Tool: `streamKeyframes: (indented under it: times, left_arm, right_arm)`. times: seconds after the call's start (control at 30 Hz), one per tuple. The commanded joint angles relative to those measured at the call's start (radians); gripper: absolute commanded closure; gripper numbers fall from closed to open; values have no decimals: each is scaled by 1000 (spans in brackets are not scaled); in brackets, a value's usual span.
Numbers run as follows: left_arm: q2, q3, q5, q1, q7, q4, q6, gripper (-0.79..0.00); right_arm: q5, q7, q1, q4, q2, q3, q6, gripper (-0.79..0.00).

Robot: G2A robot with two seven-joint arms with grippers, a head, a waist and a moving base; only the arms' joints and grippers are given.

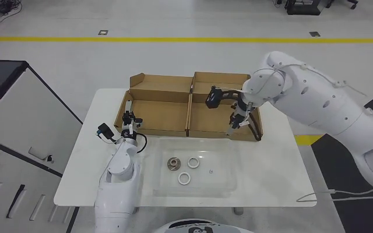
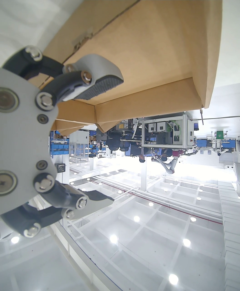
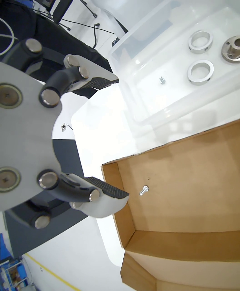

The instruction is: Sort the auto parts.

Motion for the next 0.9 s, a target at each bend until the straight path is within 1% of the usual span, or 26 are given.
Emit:
streamKeyframes:
  times: [0.0, 0.13, 0.23, 0.47, 0.67, 0.87]
  left_arm:
    - [0, 0, 0, 0, 0, 0, 0, -785]
    - [0, 0, 0, 0, 0, 0, 0, -785]
    - [0, 0, 0, 0, 0, 0, 0, -785]
    - [0, 0, 0, 0, 0, 0, 0, -785]
    - [0, 0, 0, 0, 0, 0, 0, -785]
    - [0, 0, 0, 0, 0, 0, 0, -785]
  right_arm:
    - [12, 0, 31, -34, 16, -31, 0, -785]
    - [31, 0, 70, -107, 41, -64, 0, -785]
    - [38, -7, 68, -162, 56, -64, -7, -785]
    - [63, -67, 47, -244, 82, -64, -67, -785]
    - [81, -91, 31, -284, 90, -64, -92, -785]
    - [82, -102, 17, -306, 84, -64, -103, -785]
